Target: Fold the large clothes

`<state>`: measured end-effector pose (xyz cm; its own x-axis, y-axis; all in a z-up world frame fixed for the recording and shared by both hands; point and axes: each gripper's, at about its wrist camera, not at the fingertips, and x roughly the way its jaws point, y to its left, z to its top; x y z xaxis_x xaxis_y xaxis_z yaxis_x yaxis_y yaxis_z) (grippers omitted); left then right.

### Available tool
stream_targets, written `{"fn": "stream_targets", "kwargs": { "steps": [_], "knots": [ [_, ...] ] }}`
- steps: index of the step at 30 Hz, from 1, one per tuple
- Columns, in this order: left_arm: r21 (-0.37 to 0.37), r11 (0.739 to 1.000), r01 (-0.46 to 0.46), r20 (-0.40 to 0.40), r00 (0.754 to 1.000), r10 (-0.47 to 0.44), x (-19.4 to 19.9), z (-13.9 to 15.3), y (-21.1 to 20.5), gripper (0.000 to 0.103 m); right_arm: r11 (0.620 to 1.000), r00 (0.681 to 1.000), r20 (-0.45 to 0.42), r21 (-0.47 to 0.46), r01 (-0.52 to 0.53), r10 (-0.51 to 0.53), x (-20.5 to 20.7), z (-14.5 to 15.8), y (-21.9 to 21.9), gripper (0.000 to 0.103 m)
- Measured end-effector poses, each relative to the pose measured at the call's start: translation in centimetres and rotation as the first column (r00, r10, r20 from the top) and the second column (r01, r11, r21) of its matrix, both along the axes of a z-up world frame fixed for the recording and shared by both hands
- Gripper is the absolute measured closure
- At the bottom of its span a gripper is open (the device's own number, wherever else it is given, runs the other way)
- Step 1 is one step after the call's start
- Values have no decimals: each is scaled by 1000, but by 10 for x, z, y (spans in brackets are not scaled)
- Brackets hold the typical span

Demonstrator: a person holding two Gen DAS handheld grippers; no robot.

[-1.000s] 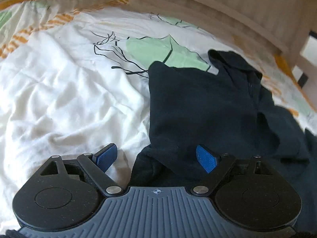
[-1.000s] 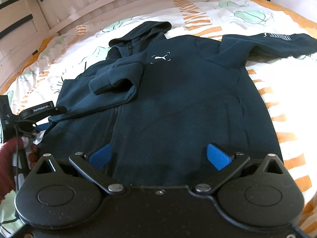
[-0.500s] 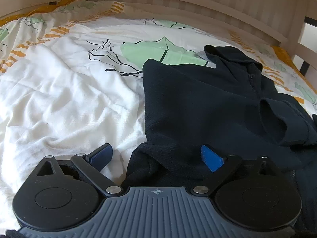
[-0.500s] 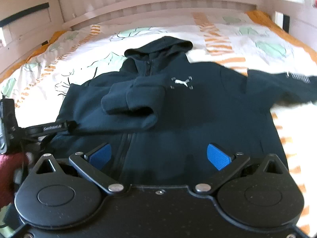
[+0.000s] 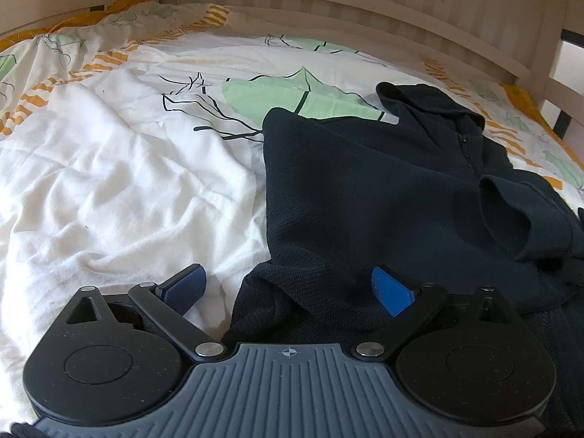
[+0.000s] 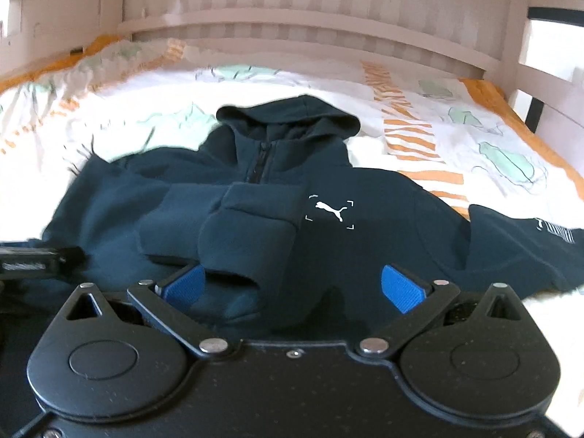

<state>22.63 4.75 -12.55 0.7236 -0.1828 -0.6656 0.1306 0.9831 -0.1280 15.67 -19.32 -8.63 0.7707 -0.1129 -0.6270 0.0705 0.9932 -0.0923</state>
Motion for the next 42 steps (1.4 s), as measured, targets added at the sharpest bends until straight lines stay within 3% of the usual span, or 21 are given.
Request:
{"fn": "stream_targets", "kwargs": {
  "steps": [3,9,14,20,25,28,29,30,31,33,38,42],
  "knots": [
    [-2,1000,0,1,1000,0,0,0,0,4,999,999,-10,-18,46,-47,10,-4,-10,1],
    [-6,1000,6,1,1000,-6,0,-1,0,1,976,986,-34,142,166,-162,10,-1,-62,1],
    [-6,1000,6,2,1000,-6,0,-1,0,1,968,984,-57,181,176,-169,5,-8,-69,1],
    [-13,1000,8,4,1000,-8,0,-1,0,0,888,969,-96,386,248,-229,-1,-12,-94,1],
    [-16,1000,9,6,1000,-8,-1,-1,0,0,825,962,-108,496,272,-253,-9,-15,-109,1],
    [-15,1000,8,6,1000,-8,-1,-1,1,0,818,962,-105,508,271,-253,-12,-15,-112,1],
    [-15,1000,8,5,1000,-8,-1,-1,1,0,834,963,-101,483,266,-249,-11,-14,-109,1],
    [-15,1000,8,6,1000,-8,-1,-1,1,0,881,970,-83,408,242,-228,-10,-10,-100,1],
    [-14,1000,8,5,1000,-8,-1,-1,0,0,936,980,-58,292,198,-189,-10,-6,-86,1],
    [-11,1000,9,5,1000,-9,-1,-1,0,0,985,993,-27,128,118,-115,-11,-3,-63,1],
    [-11,1000,9,6,1000,-9,-1,-1,0,0,997,999,33,-69,30,-27,-15,1,-26,1],
    [-12,1000,9,6,1000,-9,-1,-1,0,0,966,996,93,-257,24,0,-15,0,-2,1]
  ]
}}
